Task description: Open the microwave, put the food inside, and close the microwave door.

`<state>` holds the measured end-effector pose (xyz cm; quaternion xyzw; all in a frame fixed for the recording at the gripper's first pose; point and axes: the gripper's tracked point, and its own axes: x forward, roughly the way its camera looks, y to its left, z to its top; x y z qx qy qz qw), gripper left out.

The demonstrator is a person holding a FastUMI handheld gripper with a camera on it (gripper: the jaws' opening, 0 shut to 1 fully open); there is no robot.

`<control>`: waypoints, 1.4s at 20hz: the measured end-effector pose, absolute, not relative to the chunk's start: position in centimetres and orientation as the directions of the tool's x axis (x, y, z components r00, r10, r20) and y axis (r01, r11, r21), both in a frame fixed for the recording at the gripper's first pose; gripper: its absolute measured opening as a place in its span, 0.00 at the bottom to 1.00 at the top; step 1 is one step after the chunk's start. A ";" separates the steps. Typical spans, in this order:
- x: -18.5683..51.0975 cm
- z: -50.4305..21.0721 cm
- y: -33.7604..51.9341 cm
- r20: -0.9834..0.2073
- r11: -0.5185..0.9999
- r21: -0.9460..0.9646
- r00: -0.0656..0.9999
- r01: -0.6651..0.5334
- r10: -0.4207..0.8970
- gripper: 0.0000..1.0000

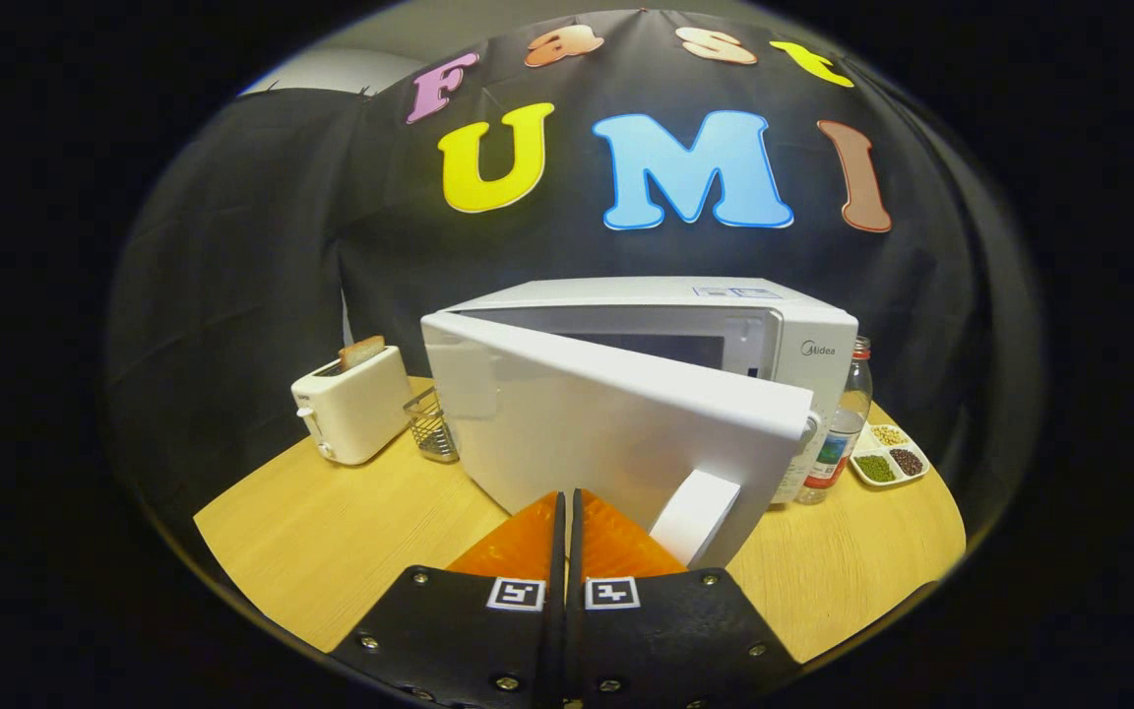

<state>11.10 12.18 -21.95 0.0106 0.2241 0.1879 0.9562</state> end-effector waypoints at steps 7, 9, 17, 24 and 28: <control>15.3 -22.2 9.7 -0.412 0.950 0.102 0.857 -0.295 0.310 0.01; 16.6 -22.3 9.2 -0.409 0.953 0.101 0.862 -0.284 0.300 0.01; 21.4 -23.0 8.1 -0.406 0.968 0.096 0.878 -0.233 0.251 0.01; 23.6 -23.3 7.3 -0.401 0.975 0.092 0.889 -0.200 0.220 0.01; 24.3 -23.5 7.2 -0.414 0.977 0.134 0.886 -0.165 0.206 0.01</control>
